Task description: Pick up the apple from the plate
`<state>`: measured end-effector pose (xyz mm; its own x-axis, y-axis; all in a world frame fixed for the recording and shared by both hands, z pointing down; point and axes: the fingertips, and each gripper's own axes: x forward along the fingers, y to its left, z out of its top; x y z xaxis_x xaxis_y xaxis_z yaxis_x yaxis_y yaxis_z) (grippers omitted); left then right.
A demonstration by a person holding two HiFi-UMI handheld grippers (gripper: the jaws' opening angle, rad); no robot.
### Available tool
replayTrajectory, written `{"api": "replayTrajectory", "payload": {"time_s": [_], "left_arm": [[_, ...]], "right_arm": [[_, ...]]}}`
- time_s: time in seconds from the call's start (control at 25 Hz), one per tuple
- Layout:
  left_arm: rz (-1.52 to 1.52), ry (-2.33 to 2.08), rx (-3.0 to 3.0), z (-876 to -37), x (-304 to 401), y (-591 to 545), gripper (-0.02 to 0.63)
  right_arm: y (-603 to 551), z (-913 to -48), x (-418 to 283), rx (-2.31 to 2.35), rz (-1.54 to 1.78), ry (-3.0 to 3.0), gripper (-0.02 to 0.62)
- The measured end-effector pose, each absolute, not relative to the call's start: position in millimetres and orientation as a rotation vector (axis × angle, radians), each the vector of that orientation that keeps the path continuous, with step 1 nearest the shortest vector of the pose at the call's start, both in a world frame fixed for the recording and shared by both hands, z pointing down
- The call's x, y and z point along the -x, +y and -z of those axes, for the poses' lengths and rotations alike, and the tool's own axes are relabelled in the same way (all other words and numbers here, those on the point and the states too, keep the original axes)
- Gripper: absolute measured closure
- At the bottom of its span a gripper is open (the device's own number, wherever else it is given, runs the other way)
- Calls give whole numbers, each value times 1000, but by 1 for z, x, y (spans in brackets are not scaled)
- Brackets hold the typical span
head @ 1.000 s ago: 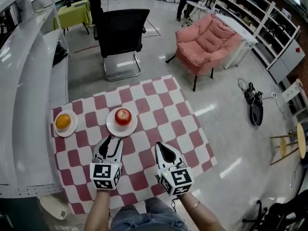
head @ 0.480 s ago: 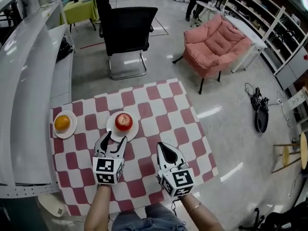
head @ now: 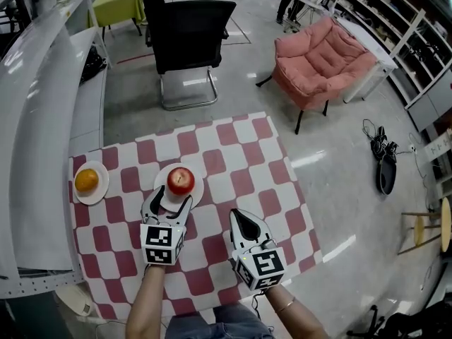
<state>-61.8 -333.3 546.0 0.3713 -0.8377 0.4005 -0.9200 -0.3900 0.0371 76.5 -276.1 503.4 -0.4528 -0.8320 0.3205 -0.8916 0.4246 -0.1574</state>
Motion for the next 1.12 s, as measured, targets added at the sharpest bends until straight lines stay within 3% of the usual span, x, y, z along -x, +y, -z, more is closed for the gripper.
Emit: {"api": "replayTrajectory", "payload": {"time_s": [1.12], "left_arm": [[-472,-1533,-2360,-566,54,-384,276]], "right_arm": [[-302,-530,-79,-1518,-517,-2429,585]]}}
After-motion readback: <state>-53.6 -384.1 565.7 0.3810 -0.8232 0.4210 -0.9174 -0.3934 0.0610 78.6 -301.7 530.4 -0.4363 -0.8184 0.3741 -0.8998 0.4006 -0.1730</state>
